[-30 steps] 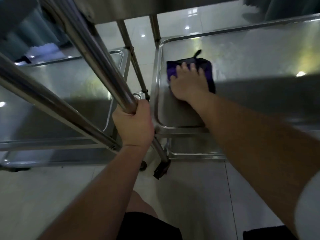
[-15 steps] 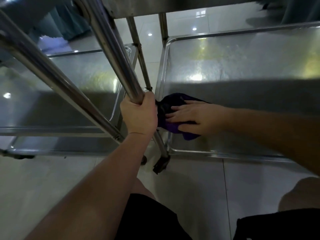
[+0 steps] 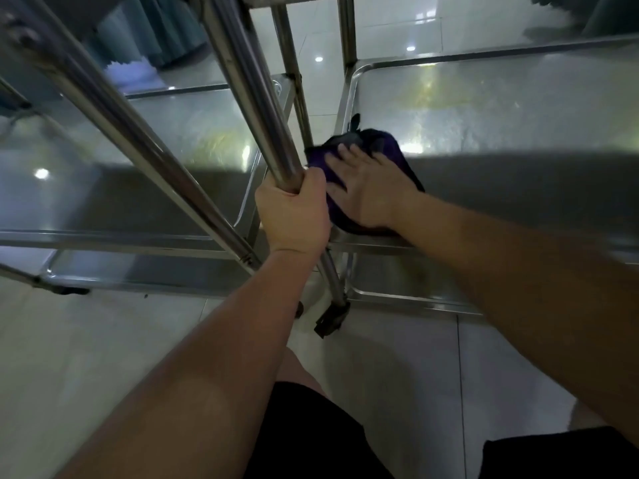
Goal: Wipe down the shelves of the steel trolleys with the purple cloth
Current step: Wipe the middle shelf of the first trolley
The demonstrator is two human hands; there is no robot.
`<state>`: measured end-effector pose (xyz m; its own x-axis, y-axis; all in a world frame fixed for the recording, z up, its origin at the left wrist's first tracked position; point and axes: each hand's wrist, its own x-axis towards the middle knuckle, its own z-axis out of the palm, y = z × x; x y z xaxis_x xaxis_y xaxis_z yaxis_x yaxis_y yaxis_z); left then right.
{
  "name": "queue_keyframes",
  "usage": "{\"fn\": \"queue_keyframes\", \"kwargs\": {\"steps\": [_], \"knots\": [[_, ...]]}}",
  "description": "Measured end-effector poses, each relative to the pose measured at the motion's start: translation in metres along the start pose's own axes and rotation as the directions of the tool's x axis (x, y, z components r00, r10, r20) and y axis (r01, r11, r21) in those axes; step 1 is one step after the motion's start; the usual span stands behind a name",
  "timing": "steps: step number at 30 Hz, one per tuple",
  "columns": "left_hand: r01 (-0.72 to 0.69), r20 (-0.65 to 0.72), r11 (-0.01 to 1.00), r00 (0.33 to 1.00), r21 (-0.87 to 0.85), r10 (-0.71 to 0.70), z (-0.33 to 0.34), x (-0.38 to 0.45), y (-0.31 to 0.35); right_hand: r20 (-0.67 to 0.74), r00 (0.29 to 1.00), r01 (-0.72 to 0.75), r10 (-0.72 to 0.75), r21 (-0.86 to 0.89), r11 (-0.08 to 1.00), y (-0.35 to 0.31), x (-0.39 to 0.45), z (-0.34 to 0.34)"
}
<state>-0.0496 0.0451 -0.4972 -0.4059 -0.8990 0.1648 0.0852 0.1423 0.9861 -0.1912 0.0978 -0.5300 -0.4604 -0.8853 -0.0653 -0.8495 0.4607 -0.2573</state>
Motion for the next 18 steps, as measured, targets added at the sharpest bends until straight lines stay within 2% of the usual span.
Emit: {"fn": "queue_keyframes", "kwargs": {"steps": [3, 6, 10, 18], "knots": [[0.003, -0.014, 0.999, 1.000, 0.045, -0.002, 0.000, 0.001, 0.002, 0.077, 0.980, 0.183, -0.183, 0.014, 0.983, -0.009, -0.041, 0.002], [0.043, -0.008, 0.996, 0.999, 0.073, -0.043, 0.000, -0.001, 0.005, 0.097, 0.963, 0.255, -0.253, -0.008, 0.967, -0.004, -0.064, -0.003], [0.083, -0.027, 0.984, 0.996, 0.159, -0.080, -0.001, -0.006, 0.012, 0.075, 0.970, 0.237, -0.231, -0.080, 0.968, 0.004, -0.091, -0.002], [0.114, -0.049, 0.958, 0.993, 0.262, -0.104, -0.006, -0.026, 0.028, -0.017, 0.998, 0.064, -0.066, -0.081, 0.995, 0.056, -0.160, -0.006]]}}
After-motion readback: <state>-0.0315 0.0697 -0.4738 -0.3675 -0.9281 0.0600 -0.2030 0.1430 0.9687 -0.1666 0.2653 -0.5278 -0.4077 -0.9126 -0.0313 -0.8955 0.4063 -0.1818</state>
